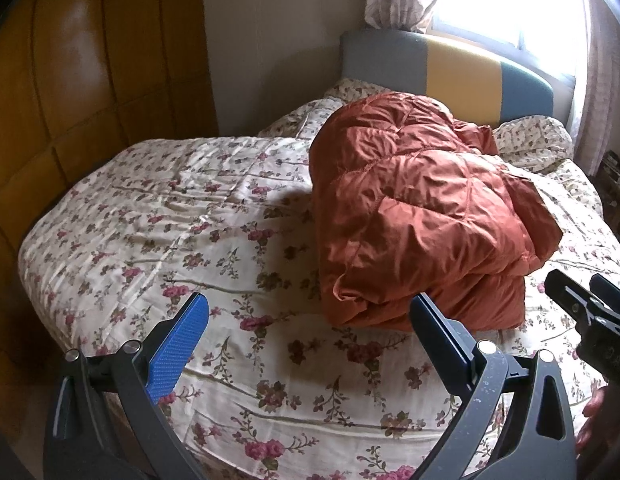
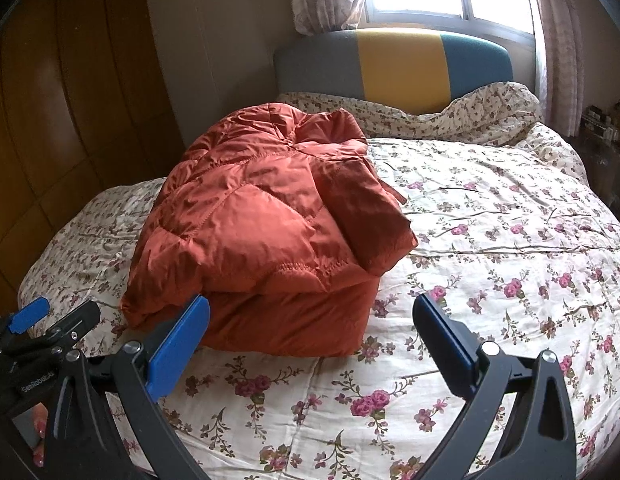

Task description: Fold large clothes

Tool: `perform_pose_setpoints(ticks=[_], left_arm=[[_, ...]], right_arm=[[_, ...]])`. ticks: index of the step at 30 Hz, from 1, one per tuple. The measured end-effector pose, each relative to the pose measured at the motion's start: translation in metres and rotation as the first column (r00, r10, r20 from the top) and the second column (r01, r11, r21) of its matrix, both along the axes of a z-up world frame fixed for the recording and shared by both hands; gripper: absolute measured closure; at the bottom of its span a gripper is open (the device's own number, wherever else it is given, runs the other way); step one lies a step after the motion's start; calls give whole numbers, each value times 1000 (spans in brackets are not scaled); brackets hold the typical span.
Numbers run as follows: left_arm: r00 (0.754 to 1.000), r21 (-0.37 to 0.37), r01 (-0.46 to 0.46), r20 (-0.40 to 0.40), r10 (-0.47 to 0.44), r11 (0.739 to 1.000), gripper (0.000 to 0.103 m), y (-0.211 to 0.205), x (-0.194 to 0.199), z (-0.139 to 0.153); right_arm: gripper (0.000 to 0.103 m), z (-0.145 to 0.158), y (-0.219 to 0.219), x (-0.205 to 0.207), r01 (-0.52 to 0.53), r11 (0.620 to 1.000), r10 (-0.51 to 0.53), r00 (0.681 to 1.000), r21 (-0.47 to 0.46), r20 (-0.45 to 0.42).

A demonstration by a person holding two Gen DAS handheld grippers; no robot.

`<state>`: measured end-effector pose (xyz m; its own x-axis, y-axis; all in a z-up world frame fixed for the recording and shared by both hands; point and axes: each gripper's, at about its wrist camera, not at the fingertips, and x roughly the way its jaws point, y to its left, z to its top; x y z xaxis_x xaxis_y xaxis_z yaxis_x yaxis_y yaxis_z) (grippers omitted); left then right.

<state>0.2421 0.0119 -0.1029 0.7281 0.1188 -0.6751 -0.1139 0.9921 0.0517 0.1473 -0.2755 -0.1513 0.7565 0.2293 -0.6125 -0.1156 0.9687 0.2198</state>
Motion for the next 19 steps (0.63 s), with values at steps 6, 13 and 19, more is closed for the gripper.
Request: perform_pose_setpoints(ticks=[6, 13, 19], left_arm=[[1000, 10, 3, -1, -3, 1000, 3, -2, 0, -3], [1000, 10, 16, 2, -17, 1000, 3, -5, 4, -4], [997, -16, 46, -56, -46, 999, 3, 3, 19, -14]], right_arm=[[2, -4, -1, 3, 0, 1000, 0, 1000, 5, -16], [2, -9, -1, 7, 4, 1000, -4, 1000, 11, -26], [2, -11, -12, 20, 22, 1000, -21, 999, 18, -44]])
